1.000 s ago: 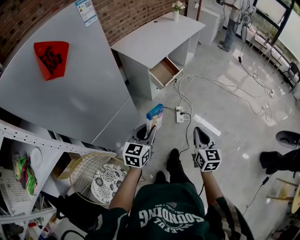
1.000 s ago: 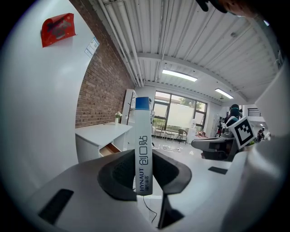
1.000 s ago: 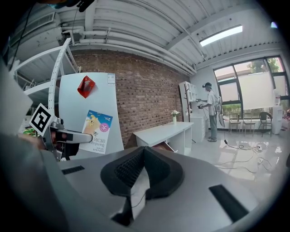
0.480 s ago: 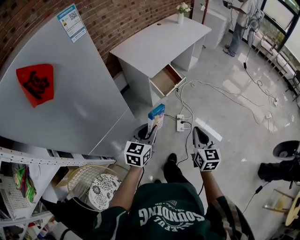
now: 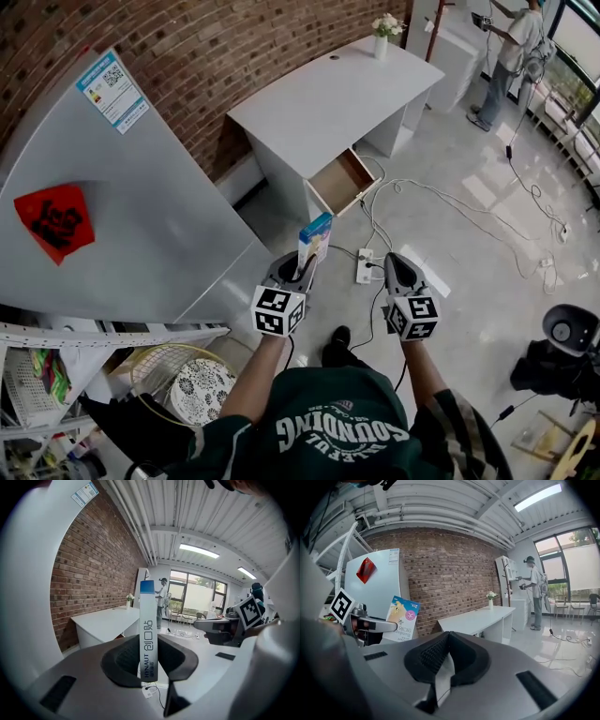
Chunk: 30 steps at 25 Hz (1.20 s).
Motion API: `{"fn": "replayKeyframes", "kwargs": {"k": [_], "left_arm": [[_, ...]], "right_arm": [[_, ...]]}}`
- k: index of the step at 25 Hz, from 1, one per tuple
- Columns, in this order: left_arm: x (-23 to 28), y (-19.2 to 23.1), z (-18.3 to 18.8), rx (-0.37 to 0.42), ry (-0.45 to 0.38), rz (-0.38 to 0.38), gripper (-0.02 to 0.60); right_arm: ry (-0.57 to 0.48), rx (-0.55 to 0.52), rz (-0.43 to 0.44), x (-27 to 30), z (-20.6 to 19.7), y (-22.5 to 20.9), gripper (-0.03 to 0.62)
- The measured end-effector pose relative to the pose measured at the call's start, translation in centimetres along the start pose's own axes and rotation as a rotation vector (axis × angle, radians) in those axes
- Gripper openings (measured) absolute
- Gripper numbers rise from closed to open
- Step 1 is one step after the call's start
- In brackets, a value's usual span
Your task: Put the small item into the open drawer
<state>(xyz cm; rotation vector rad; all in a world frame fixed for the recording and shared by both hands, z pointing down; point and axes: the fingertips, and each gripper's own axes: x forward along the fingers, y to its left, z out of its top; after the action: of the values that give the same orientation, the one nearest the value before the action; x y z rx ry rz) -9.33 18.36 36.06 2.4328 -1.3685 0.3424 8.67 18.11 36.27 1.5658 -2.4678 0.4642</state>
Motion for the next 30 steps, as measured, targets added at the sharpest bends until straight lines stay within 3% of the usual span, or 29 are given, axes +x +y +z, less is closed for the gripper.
{"fn": "replayKeyframes", "kwargs": {"k": [15,30], "left_arm": [[4.5,3.5,0.8,-0.029,-0.005,0.070,0.089],[19.5,10.5,5.4,-0.021,0.009,-0.056,0.089]], "right_arm": [[0.038,-0.015,0.082,7.3,0.2,-1.6,0.023],[0.023,-0.039,-0.004,21.0,5.8,-7.3,0.023]]}}
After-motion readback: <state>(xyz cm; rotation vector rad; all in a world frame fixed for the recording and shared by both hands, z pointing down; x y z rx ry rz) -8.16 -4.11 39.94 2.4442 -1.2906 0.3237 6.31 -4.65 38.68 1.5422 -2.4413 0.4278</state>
